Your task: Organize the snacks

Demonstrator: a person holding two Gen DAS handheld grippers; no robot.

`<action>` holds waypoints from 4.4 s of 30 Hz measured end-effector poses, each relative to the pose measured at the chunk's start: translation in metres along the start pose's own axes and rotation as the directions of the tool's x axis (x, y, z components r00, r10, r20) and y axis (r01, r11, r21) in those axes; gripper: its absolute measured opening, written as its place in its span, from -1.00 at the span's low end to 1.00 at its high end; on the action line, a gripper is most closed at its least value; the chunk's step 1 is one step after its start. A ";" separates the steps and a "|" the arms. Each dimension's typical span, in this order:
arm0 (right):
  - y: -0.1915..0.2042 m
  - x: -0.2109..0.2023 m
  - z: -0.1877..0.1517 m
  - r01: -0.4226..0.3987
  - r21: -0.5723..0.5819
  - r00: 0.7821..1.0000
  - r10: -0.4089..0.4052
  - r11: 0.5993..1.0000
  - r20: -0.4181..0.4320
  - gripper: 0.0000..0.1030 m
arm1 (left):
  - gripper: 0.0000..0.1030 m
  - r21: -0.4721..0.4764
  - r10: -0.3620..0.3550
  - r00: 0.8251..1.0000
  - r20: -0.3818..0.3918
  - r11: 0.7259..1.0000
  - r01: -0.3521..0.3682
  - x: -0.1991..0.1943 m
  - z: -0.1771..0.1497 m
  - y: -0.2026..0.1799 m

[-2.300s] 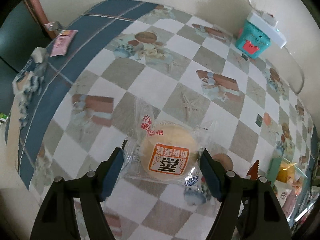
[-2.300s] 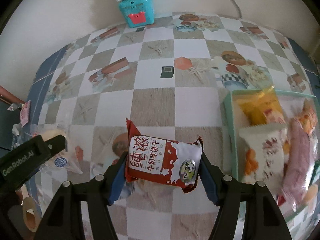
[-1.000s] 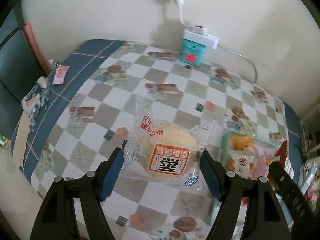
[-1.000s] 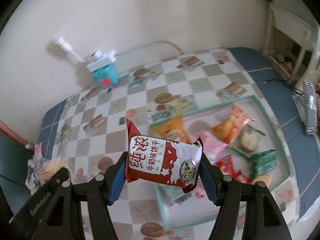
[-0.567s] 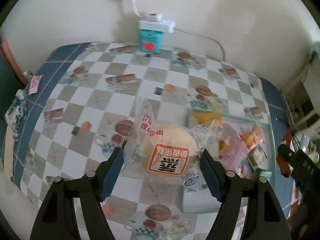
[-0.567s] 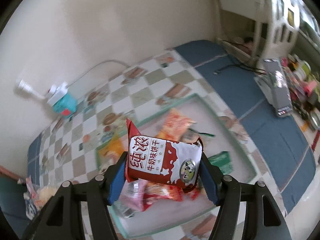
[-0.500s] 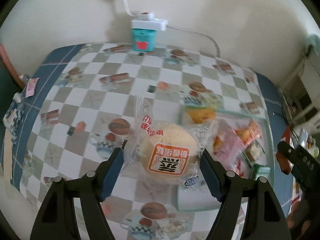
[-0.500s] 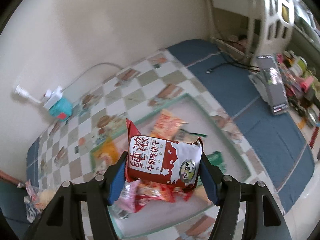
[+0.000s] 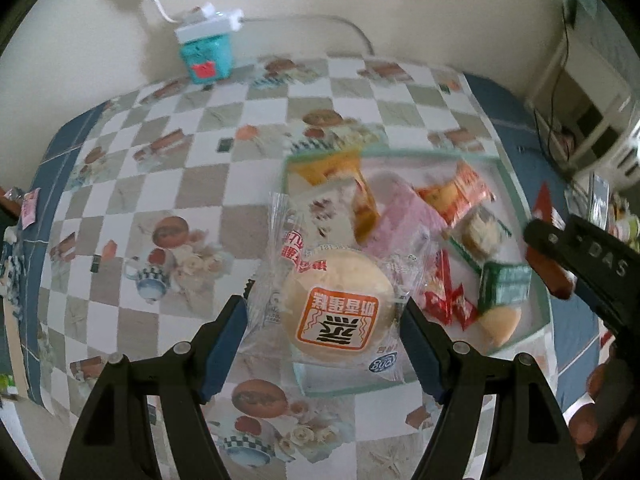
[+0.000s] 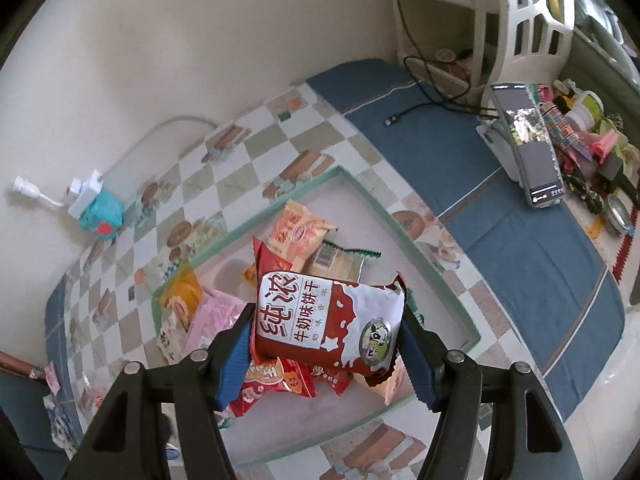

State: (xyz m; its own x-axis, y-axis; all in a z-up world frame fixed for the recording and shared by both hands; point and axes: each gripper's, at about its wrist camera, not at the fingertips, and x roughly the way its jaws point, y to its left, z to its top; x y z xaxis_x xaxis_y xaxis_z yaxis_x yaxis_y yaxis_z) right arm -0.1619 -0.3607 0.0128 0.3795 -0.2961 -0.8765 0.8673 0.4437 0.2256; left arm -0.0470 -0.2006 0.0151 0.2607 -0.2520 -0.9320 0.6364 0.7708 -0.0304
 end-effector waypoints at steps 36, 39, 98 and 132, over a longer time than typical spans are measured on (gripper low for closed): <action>0.021 0.030 -0.011 0.058 -0.086 0.994 -0.066 0.995 -0.091 0.65 | 0.63 0.077 0.029 0.994 -0.108 0.997 -0.020 0.037 -0.012 -0.027; 0.021 0.029 -0.011 0.061 -0.086 0.994 -0.068 0.994 -0.088 0.65 | 0.64 0.072 0.022 0.995 -0.101 0.997 -0.015 0.034 -0.010 -0.024; 0.093 -0.009 -0.070 0.098 -0.325 0.995 -0.082 0.941 0.062 1.00 | 0.89 -0.270 0.212 0.975 0.071 0.945 -0.186 -0.010 -0.009 0.126; 0.084 -0.036 -0.133 0.093 -0.372 0.994 -0.068 0.924 0.080 1.00 | 0.89 -0.199 0.271 0.961 0.051 0.946 -0.256 -0.030 -0.085 0.126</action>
State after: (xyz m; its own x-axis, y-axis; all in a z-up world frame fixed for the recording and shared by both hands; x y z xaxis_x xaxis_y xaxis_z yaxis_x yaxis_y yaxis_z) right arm -0.1450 -0.2003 0.0065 0.3441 -0.3923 -0.8531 0.7168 0.6966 -0.0312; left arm -0.0364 -0.0464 0.0081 0.4603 -0.0630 -0.8855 0.3910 0.9099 0.1385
